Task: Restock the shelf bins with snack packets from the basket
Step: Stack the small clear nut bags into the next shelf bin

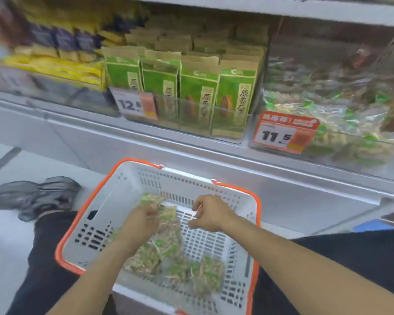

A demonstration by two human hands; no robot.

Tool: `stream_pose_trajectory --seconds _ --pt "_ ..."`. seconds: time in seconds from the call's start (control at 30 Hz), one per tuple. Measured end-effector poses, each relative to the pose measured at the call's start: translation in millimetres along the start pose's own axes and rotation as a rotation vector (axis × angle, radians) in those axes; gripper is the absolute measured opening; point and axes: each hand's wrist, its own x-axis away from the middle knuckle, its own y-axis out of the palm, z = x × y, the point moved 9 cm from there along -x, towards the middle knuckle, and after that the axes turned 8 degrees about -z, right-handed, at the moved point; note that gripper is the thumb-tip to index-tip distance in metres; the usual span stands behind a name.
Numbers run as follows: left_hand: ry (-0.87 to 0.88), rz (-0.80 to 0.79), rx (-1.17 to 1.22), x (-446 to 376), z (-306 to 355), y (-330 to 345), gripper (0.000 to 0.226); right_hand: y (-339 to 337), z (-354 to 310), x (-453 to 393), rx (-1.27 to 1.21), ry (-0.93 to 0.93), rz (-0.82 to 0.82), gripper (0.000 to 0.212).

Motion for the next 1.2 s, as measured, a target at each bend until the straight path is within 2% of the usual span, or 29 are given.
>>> stream_pose_trajectory --seconds 0.1,0.23,0.33,0.43,0.57,0.67,0.77,0.83,0.93,1.03,1.1,1.2 --pt "-0.149 -0.066 -0.093 -8 -44 6 0.041 41 17 -29 -0.046 0.095 -0.075 0.044" --pt "-0.317 -0.207 -0.100 -28 -88 40 0.052 87 43 -65 -0.075 0.196 -0.134 0.045" --pt "-0.390 -0.205 -0.210 -39 -113 57 0.068 122 59 -90 -0.113 0.243 -0.183 0.036" --pt "-0.450 -0.117 -0.276 -47 -139 54 0.056 154 66 -113 -0.182 0.267 -0.209 0.027" --pt "-0.554 -0.081 -0.196 -56 -156 42 0.034 175 67 -133 -0.228 0.267 -0.182 0.042" --pt "-0.632 -0.104 -0.239 -58 -160 29 0.039 181 77 -141 -0.313 0.326 -0.180 0.056" --pt "-0.712 -0.103 -0.255 -55 -171 27 0.052 189 87 -145 -0.337 0.409 -0.291 0.058" --pt "-0.720 -0.140 -0.243 -52 -171 33 0.052 190 90 -143 -0.346 0.432 -0.334 0.064" --pt "-0.710 -0.112 -0.192 -42 -166 30 0.030 186 88 -139 -0.298 0.396 -0.357 0.060" --pt "-0.666 -0.093 -0.124 -35 -154 19 0.031 170 72 -132 -0.257 0.312 -0.332 0.064" --pt "-0.619 -0.055 -0.019 -31 -144 11 0.015 151 56 -127 -0.266 0.247 -0.310 0.066" --pt "-0.511 -0.016 0.208 -24 -124 0 0.030 99 22 -111 -0.333 0.117 -0.250 0.046"
